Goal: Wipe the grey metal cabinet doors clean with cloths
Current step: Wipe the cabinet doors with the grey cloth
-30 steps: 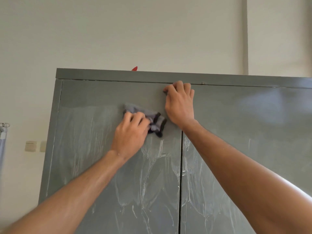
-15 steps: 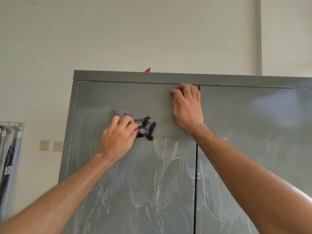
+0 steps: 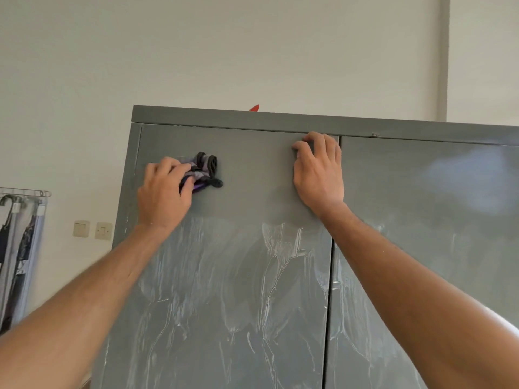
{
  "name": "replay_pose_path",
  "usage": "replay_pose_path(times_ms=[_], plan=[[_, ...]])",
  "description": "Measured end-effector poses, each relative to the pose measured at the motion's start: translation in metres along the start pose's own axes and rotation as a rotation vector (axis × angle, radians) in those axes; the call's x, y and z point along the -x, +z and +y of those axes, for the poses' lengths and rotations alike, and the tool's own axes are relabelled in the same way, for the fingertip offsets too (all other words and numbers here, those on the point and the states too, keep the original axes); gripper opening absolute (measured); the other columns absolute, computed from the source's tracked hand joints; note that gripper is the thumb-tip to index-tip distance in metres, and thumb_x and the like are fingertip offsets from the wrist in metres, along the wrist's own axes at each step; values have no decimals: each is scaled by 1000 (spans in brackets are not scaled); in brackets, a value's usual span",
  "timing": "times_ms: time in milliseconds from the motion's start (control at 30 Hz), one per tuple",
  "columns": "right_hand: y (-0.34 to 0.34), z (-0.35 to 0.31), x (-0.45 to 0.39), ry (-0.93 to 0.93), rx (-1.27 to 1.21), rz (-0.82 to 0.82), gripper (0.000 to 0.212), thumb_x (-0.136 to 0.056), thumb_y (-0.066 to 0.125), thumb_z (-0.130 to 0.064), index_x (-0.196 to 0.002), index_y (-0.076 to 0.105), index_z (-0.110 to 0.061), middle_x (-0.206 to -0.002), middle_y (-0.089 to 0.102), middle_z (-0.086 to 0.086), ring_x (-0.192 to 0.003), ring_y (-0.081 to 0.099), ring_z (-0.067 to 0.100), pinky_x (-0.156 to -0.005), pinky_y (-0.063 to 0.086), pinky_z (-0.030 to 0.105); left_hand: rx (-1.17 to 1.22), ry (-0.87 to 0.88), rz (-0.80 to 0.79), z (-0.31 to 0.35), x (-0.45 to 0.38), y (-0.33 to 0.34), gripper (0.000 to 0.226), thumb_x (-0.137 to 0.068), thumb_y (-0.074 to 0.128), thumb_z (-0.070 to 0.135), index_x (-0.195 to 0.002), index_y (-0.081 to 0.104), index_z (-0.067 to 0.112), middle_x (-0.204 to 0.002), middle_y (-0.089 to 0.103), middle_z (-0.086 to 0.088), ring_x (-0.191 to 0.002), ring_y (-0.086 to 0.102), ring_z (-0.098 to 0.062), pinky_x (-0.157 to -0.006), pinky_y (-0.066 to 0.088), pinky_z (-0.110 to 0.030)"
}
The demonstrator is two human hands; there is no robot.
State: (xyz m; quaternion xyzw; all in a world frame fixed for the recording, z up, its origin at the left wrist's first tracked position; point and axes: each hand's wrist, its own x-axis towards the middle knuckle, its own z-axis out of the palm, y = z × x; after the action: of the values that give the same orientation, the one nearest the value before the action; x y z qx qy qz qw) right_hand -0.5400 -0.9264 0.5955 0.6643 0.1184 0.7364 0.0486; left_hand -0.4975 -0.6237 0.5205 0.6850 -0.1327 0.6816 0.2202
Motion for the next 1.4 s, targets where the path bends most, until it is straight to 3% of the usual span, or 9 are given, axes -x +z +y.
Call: replay_pose_path(times_ms=[67, 267, 500, 667, 767, 933, 1133, 1300, 1400], plan=[[2, 1, 1, 0, -10, 14, 23, -91, 52, -6, -110, 65, -8, -122, 57, 14, -116, 43, 33, -111, 36, 48, 28, -61, 11, 16, -4, 3, 20, -95, 69, 21, -115, 71, 15, -114, 61, -3, -106, 51, -35, -59, 49, -45], [4, 3, 1, -6, -26, 60, 22, -90, 55, -5, -108, 66, -8, -121, 58, 14, -115, 43, 32, -110, 38, 48, 13, 273, -96, -7, 62, -8, 19, -97, 61, 21, -108, 74, 13, -106, 65, 1, -103, 53, -28, -51, 54, -40], [7, 2, 3, 4, -19, 86, 21, -90, 55, -3, -108, 67, -7, -120, 60, 14, -111, 49, 35, -108, 41, 48, -11, -72, -24, -39, -16, -11, 18, -98, 64, 16, -114, 69, 9, -115, 61, -8, -110, 47, -38, -63, 49, -49], [5, -14, 4, 115, -66, 115, 17, -97, 54, -11, -106, 68, -9, -121, 59, 13, -110, 53, 38, -109, 39, 49, -29, 357, -66, -61, 42, -16, 19, -98, 59, 17, -108, 72, 9, -108, 66, -5, -102, 54, -34, -63, 55, -43], [8, -47, 6, 115, -50, 102, 16, -99, 57, -16, -109, 68, -11, -123, 58, 14, -115, 52, 37, -114, 33, 53, -35, 206, -74, -87, 25, -23, 18, -97, 65, 13, -113, 72, 9, -110, 65, -5, -106, 51, -34, -54, 54, -47], [21, -74, 15, 140, -54, 28, 26, -102, 57, -28, -120, 66, -12, -131, 55, 12, -123, 50, 35, -118, 29, 54, 61, 62, -47, -69, -26, -14, 24, -97, 65, 14, -121, 68, 9, -114, 61, -7, -110, 47, -36, -59, 50, -50], [18, -76, 16, 169, -66, 22, 37, -100, 60, -43, -123, 64, -14, -133, 52, 8, -130, 45, 29, -117, 31, 54, -43, 605, -93, -112, 31, -25, 27, -102, 52, 25, -115, 72, 14, -106, 69, -5, -97, 63, -33, -69, 56, -43], [19, -76, 18, 184, -87, 29, 38, -99, 62, -45, -123, 64, -15, -134, 52, 7, -130, 44, 26, -116, 32, 53, 20, 207, -59, -101, -23, -12, 23, -96, 70, 21, -117, 72, 12, -105, 66, -7, -89, 57, -38, -61, 46, -42], [18, -75, 17, 184, -83, 22, 39, -98, 62, -46, -124, 64, -16, -134, 52, 6, -129, 45, 27, -116, 32, 49, 81, 348, -58, -108, -5, -9, 26, -96, 64, 22, -119, 71, 12, -108, 67, -6, -94, 55, -37, -73, 49, -46]])
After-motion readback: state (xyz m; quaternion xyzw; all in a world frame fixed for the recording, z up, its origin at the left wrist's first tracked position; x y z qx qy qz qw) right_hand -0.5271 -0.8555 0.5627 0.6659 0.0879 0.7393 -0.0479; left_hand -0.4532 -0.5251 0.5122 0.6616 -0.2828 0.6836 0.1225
